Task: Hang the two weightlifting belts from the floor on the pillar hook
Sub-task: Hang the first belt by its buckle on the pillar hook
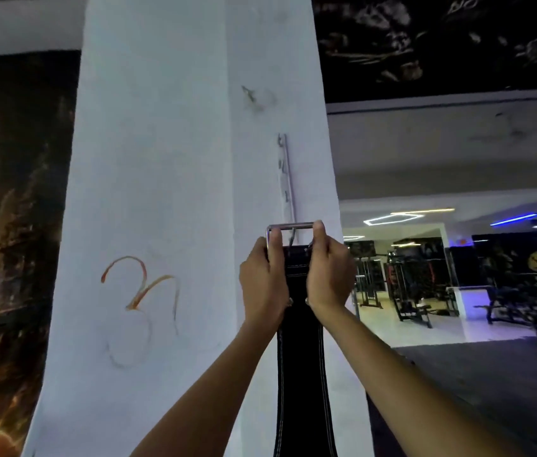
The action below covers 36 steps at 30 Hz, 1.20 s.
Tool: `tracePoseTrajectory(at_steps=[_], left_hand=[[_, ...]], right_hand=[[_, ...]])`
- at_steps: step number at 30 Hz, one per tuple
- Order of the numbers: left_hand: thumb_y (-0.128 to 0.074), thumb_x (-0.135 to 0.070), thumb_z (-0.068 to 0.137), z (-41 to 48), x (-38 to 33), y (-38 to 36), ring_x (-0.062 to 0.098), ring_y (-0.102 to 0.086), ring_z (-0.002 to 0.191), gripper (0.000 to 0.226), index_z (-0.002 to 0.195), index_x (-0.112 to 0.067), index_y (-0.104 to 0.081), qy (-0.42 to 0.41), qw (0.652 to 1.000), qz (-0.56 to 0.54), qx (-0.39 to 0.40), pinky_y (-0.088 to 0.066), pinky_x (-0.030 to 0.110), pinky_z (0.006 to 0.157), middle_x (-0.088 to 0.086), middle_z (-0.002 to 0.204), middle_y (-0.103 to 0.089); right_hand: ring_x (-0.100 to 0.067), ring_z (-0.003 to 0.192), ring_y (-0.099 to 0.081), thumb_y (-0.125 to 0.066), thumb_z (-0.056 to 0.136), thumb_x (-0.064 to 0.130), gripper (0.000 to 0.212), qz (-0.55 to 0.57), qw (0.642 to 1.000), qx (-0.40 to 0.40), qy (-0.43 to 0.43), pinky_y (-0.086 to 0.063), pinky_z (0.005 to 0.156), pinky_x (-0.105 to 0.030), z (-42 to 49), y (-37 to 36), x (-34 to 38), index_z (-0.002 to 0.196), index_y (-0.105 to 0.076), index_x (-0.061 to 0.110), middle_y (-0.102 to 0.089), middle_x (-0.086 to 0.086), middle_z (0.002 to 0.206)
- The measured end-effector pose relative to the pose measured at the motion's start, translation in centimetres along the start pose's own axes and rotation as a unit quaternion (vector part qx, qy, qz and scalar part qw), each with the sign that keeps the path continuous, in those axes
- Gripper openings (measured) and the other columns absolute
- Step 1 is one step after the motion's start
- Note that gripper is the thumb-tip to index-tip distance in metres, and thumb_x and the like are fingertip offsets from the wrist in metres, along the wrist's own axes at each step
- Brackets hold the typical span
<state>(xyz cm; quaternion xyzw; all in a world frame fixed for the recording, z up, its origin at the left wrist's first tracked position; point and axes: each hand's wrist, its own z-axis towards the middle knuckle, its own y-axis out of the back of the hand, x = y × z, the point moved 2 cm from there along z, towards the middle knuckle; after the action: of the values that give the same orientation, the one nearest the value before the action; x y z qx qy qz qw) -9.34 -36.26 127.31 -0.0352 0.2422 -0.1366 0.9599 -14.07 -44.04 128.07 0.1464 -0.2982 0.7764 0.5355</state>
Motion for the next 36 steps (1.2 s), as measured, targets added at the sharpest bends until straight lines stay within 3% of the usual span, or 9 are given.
tracePoseTrajectory(at_steps=[2, 6, 13, 19, 24, 27, 29, 32, 36], left_hand=[[-0.031, -0.040, 0.099, 3.1, 1.1, -1.3, 0.008, -0.050, 0.054, 0.049, 0.065, -0.011, -0.052, -0.001, 1.000, 0.008, -0.028, -0.036, 0.017, 0.050, -0.002, 0.058, -0.056], [-0.027, -0.041, 0.099, 8.1, 3.2, -4.0, 0.028, -0.059, 0.073, 0.053, 0.073, -0.006, -0.058, 0.007, 0.998, 0.042, -0.045, -0.040, 0.034, 0.065, 0.013, 0.076, -0.066], [-0.025, -0.038, 0.099, 17.1, 6.8, -8.6, 0.036, -0.059, 0.096, 0.050, 0.081, -0.004, -0.057, 0.044, 0.995, 0.086, -0.031, -0.037, 0.036, 0.074, 0.021, 0.100, -0.066], [-0.023, -0.021, 0.099, 19.9, 9.6, -11.1, 0.040, -0.047, 0.120, 0.042, 0.121, 0.003, -0.051, 0.091, 0.983, 0.154, 0.046, -0.038, 0.043, 0.101, 0.025, 0.128, -0.052], [-0.020, -0.030, 0.101, 18.8, 10.8, -11.3, 0.037, -0.053, 0.107, 0.045, 0.117, -0.004, -0.053, 0.030, 0.992, 0.125, 0.007, -0.038, 0.039, 0.085, 0.018, 0.114, -0.061], [-0.033, -0.048, 0.096, 16.8, 11.5, -10.8, 0.020, -0.056, 0.075, 0.044, 0.095, -0.009, -0.054, -0.019, 0.999, 0.049, 0.000, -0.034, 0.028, 0.062, -0.001, 0.077, -0.059], [-0.044, -0.051, 0.091, 16.4, 11.6, -10.6, 0.009, -0.052, 0.061, 0.043, 0.078, -0.011, -0.052, -0.026, 0.999, 0.025, -0.023, -0.032, 0.026, 0.058, -0.006, 0.065, -0.053], [-0.053, -0.050, 0.087, 17.4, 11.2, -10.8, 0.016, -0.048, 0.053, 0.046, 0.057, -0.017, -0.040, 0.039, 0.998, 0.023, -0.040, -0.031, 0.028, 0.052, -0.005, 0.055, -0.046], [-0.060, -0.044, 0.081, 19.4, 11.1, -10.3, 0.030, -0.056, 0.064, 0.044, 0.052, -0.015, -0.042, 0.092, 0.994, 0.054, 0.001, -0.045, 0.031, 0.059, 0.002, 0.060, -0.053]], right_hand=[[-0.035, 0.076, -0.061, -0.029, 0.092, 0.056, 0.056, -0.038, 0.999, 0.013, 0.025, -0.038, 0.063, -0.034, 2.6, -2.1, -0.6, 0.052, -0.045, 0.020, -0.057, -0.008, 0.061], [-0.040, 0.096, -0.060, -0.028, 0.092, 0.056, 0.064, -0.113, 0.992, 0.026, 0.044, -0.046, 0.078, -0.041, 7.3, -5.0, -1.6, 0.090, -0.069, 0.008, -0.067, -0.023, 0.098], [-0.038, 0.108, -0.056, -0.025, 0.096, 0.048, 0.061, -0.165, 0.984, 0.059, 0.019, -0.043, 0.087, -0.041, 15.6, -11.4, -3.8, 0.107, -0.061, 0.000, -0.062, -0.023, 0.116], [-0.037, 0.118, -0.051, -0.027, 0.097, 0.041, 0.055, -0.195, 0.973, 0.122, -0.034, -0.040, 0.094, -0.038, 18.6, -14.1, -7.3, 0.121, -0.054, -0.001, -0.056, -0.022, 0.128], [-0.038, 0.112, -0.053, -0.023, 0.097, 0.045, 0.054, -0.168, 0.977, 0.126, 0.040, -0.040, 0.088, -0.040, 17.3, -13.4, -8.7, 0.115, -0.056, 0.007, -0.060, -0.021, 0.119], [-0.027, 0.102, -0.060, -0.033, 0.092, 0.054, 0.041, 0.014, 0.979, 0.192, 0.064, -0.044, 0.085, -0.040, 15.7, -12.8, -10.8, 0.104, -0.057, 0.022, -0.067, -0.004, 0.106], [-0.018, 0.096, -0.064, -0.047, 0.088, 0.051, 0.032, 0.122, 0.966, 0.224, 0.036, -0.048, 0.088, -0.036, 15.6, -12.4, -11.3, 0.099, -0.061, 0.025, -0.068, 0.004, 0.096], [-0.018, 0.080, -0.062, -0.060, 0.079, 0.052, 0.041, 0.091, 0.975, 0.202, 0.014, -0.047, 0.077, -0.034, 16.9, -12.6, -10.7, 0.088, -0.064, 0.012, -0.066, 0.001, 0.079], [-0.022, 0.070, -0.057, -0.065, 0.071, 0.050, 0.044, 0.059, 0.979, 0.186, -0.052, -0.043, 0.067, -0.034, 18.2, -13.3, -9.9, 0.078, -0.063, 0.007, -0.061, -0.001, 0.068]])
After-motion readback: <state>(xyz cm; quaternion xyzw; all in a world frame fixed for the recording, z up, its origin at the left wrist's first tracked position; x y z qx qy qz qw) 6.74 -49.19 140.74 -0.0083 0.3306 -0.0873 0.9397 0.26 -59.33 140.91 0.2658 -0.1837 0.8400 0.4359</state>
